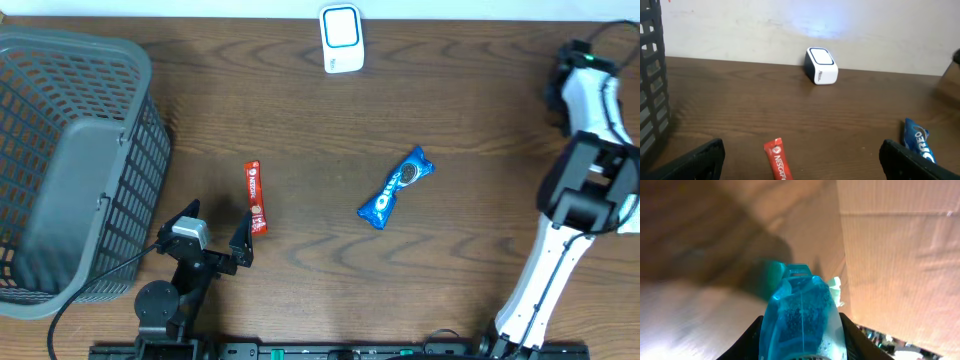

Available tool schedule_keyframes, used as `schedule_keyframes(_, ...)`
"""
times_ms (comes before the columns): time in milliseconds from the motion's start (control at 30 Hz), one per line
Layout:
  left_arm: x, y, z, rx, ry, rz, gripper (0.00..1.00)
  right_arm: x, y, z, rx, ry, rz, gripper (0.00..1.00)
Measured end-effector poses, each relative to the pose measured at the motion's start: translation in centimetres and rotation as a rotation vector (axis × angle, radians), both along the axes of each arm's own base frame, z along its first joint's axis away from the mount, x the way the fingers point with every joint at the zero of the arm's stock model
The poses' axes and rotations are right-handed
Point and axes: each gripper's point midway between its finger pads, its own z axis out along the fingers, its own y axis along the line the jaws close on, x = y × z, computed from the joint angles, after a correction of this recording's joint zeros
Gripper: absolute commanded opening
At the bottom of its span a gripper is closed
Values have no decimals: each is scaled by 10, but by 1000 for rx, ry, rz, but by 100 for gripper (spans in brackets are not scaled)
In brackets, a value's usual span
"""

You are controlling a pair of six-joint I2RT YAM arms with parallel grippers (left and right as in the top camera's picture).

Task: Scan the item barcode
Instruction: 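Swing right arm right and drop teal bottle at table's right edge, then move empty right gripper over the blue Oreo pack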

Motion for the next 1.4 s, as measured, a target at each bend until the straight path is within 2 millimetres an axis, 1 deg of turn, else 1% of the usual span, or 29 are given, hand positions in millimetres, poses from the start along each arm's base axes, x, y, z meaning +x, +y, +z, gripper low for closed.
schedule_keyframes(33, 0, 0, 0, 0, 0, 0, 98, -5, -8, 0, 0, -5, -20, 32)
schedule_keyframes(100, 0, 0, 0, 0, 0, 0, 99, -14, -22, -2, 5, -22, -56, 44)
schedule_keyframes(167, 0, 0, 0, 0, 0, 0, 98, -19, -34, -7, 35, -72, -94, 56)
schedule_keyframes(233, 0, 0, 0, 0, 0, 0, 98, -24, -41, -14, 75, -94, -114, 66)
schedule_keyframes(333, 0, 0, 0, 0, 0, 0, 98, -26, -47, -19, 110, -131, -134, 75)
schedule_keyframes(400, 0, 0, 0, 0, 0, 0, 99, -25, -48, -22, 122, -148, -136, 99)
schedule_keyframes(500, 0, 0, 0, 0, 0, 0, 98, -21, -45, -23, 142, -164, -131, 99)
schedule_keyframes(600, 0, 0, 0, 0, 0, 0, 98, -13, -40, -20, 156, -188, -116, 99)
schedule_keyframes(667, 0, 0, 0, 0, 0, 0, 98, -4, -35, -12, 168, -220, -100, 99)
schedule_keyframes(733, 0, 0, 0, 0, 0, 0, 98, 9, -23, 5, 201, -281, -69, 99)
schedule_keyframes(800, 0, 0, 0, 0, 0, 1, 98, 22, -7, 25, 253, -352, -30, 99)
schedule_keyframes(900, 0, 0, 0, 0, 0, 2, 98, 44, 35, 71, 380, -488, 66, 99)
schedule_keyframes(933, 0, 1, 0, 0, 0, 3, 98, 51, 58, 91, 444, -532, 112, 99)
schedule_keyframes(1033, 0, 1, 0, 0, 0, 3, 98, 64, 128, 138, 640, -643, 256, 99)
schedule_keyframes(1067, 0, 1, 0, 0, 0, 3, 98, 69, 157, 155, 721, -680, 319, 99)
schedule_keyframes(1133, 0, 1, 0, 0, 0, 3, 98, 73, 210, 176, 881, -715, 423, 99)
schedule_keyframes(1200, 0, 1, 0, 0, 0, 3, 98, 69, 268, 185, 1073, -701, 507, 99)
schedule_keyframes(1233, 0, 1, 0, 0, 0, 3, 98, 65, 292, 186, 1156, -678, 531, 99)
schedule_keyframes(1300, 0, 1, 0, 0, 0, 3, 98, 51, 328, 180, 1281, -614, 516, 99)
schedule_keyframes(1333, 0, 1, 0, 0, 0, 3, 98, 41, 343, 174, 1330, -568, 465, 99)
schedule_keyframes(1367, 0, 1, 0, 0, 0, 3, 98, 30, 353, 168, 1357, -525, 403, 99)
schedule_keyframes(1400, 0, 1, 0, 0, 0, 3, 98, 17, 361, 160, 1364, -480, 304, 99)
